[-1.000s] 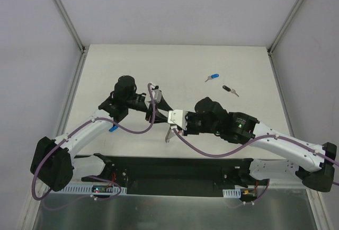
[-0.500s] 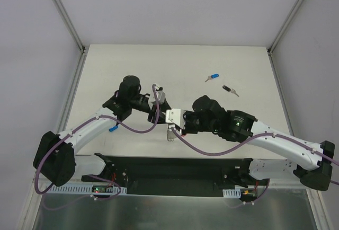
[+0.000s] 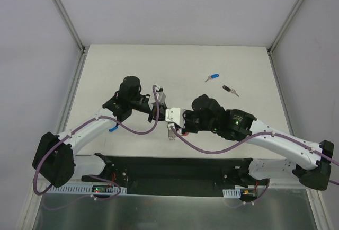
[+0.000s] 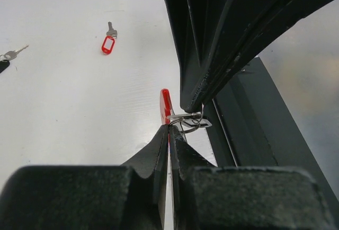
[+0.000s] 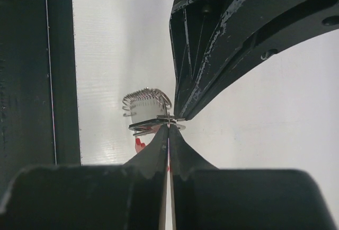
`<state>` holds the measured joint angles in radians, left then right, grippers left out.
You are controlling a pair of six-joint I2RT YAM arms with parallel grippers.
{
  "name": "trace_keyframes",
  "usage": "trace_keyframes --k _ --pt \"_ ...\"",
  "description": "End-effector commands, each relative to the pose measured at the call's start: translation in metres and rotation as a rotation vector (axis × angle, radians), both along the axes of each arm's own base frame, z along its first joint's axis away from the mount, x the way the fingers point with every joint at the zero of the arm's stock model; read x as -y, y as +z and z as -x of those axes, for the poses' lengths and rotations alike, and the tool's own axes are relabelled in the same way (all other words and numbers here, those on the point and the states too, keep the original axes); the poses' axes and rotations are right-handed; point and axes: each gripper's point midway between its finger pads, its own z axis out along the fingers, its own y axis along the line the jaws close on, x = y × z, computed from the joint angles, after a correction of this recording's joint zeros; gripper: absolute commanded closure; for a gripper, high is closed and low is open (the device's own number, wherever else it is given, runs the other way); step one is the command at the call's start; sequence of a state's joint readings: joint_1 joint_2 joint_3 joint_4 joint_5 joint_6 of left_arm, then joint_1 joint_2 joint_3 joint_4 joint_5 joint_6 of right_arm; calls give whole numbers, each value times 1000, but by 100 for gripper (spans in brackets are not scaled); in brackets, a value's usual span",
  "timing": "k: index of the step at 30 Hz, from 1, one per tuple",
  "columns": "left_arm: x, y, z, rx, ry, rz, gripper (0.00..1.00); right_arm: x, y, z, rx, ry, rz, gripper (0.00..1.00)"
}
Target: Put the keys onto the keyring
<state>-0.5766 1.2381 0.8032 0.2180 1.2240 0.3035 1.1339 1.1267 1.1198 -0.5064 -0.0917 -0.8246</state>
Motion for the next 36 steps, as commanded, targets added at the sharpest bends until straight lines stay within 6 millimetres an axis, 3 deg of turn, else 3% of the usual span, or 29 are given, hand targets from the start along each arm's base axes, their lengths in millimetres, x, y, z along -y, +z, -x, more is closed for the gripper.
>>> trace_keyframes --k 1,11,15,19,22,28,33,36 --pt "-2 19 4 93 3 48 100 3 23 -1 25 -14 -58 98" --pt "-6 39 -23 49 271 54 100 12 4 1 -12 -54 -40 99" --pt "-12 29 -33 -6 391 34 100 12 0 -7 -3 -91 -35 99" --pt "-21 17 -42 -53 509 9 70 10 3 -20 7 -137 -58 99" --pt "-35 18 -51 -48 628 -5 60 7 9 -29 4 -162 -78 99" --pt "-92 39 -75 -100 1039 -24 33 5 15 -55 -7 -236 -89 98" --pt "-134 58 -71 -114 1243 -11 7 6 14 -80 -55 -313 -105 99" --pt "-159 61 -68 -131 1362 -49 1 2 16 -100 -92 -367 -126 98"
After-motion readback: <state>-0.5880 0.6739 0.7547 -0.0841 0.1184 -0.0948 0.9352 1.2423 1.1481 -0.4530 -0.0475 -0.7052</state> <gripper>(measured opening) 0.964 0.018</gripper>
